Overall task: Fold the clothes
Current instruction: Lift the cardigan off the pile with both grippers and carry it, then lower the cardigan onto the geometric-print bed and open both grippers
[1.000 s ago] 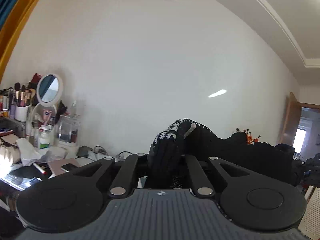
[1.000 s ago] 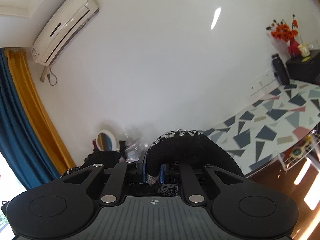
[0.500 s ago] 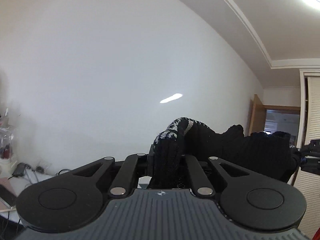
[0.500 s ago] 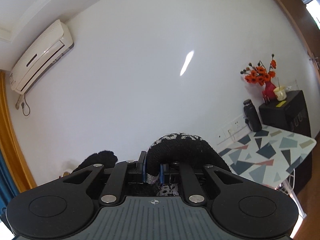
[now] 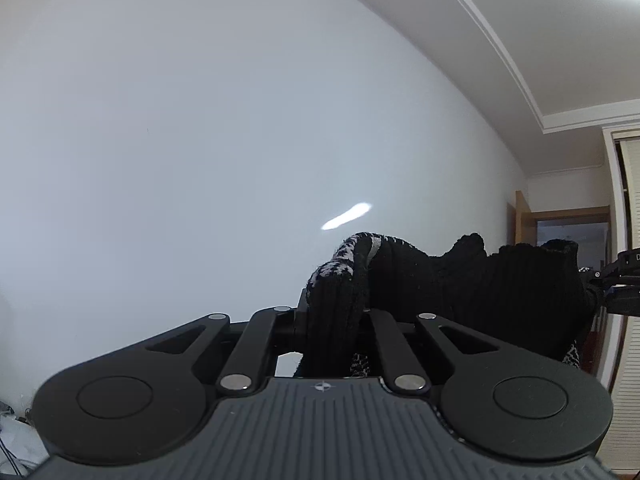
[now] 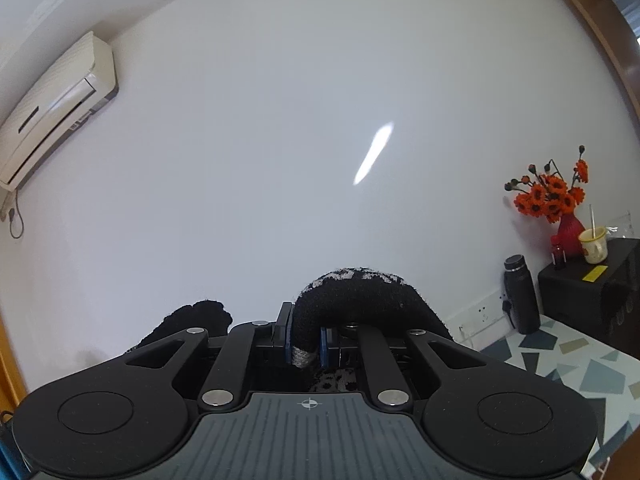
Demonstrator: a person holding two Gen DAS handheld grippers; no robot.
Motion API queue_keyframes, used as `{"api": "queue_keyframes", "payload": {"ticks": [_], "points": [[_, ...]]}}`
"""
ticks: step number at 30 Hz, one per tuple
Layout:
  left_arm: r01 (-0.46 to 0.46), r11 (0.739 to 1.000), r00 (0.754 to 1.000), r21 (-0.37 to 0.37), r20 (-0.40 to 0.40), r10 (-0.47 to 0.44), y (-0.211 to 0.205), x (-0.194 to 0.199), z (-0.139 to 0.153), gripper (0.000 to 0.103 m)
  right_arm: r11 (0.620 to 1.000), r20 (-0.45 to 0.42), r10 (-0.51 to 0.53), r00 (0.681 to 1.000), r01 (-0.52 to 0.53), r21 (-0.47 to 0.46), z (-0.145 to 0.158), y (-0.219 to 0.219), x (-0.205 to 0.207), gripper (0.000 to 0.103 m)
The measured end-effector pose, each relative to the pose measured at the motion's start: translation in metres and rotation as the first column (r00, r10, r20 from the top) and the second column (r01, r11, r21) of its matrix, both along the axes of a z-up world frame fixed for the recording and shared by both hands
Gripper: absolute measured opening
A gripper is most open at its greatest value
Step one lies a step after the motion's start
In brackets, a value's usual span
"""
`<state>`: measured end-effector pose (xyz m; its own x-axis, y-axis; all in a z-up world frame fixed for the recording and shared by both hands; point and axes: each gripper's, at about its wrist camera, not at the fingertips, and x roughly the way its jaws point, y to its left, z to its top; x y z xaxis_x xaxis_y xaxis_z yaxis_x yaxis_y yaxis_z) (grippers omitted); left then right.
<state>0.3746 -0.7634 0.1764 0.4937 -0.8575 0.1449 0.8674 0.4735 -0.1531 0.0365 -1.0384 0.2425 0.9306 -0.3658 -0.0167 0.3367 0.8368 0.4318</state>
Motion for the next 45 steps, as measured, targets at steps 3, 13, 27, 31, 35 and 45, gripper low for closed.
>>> {"api": "queue_keyframes", "payload": {"ticks": [3, 13, 27, 31, 35, 45], "points": [[-0.046, 0.998, 0.998, 0.053, -0.037, 0.048, -0.044, 0.017, -0.013, 0.008, 0.999, -0.037, 0.002, 0.999, -0.003, -0.041, -0.011, -0.042, 0.05, 0.011], [-0.235, 0.914, 0.913, 0.331, -0.248, 0.324, -0.212, 0.095, -0.119, 0.009, 0.99, -0.202, 0.136, 0.97, -0.143, -0.019, -0.13, -0.208, 0.243, 0.011], [-0.111, 0.743, 0.635, 0.66, -0.528, 0.563, -0.34, 0.196, -0.259, 0.065, 0.975, -0.461, 0.193, 0.866, -0.118, 0.187, -0.337, -0.386, 0.412, 0.012], [-0.084, 0.705, 0.641, 0.704, -0.503, 0.579, -0.347, 0.196, -0.268, 0.08, 0.969, -0.505, 0.199, 0.84, -0.093, 0.228, -0.374, -0.412, 0.429, 0.014], [-0.066, 0.704, 0.664, 0.707, -0.496, 0.56, -0.343, 0.18, -0.256, 0.087, 0.981, -0.605, 0.141, 0.784, -0.03, 0.189, -0.387, -0.409, 0.436, 0.036], [-0.081, 0.715, 0.715, 0.694, -0.459, 0.527, -0.321, 0.148, -0.219, 0.092, 0.951, -0.531, 0.133, 0.837, 0.043, 0.305, -0.365, -0.409, 0.403, 0.102]]}}
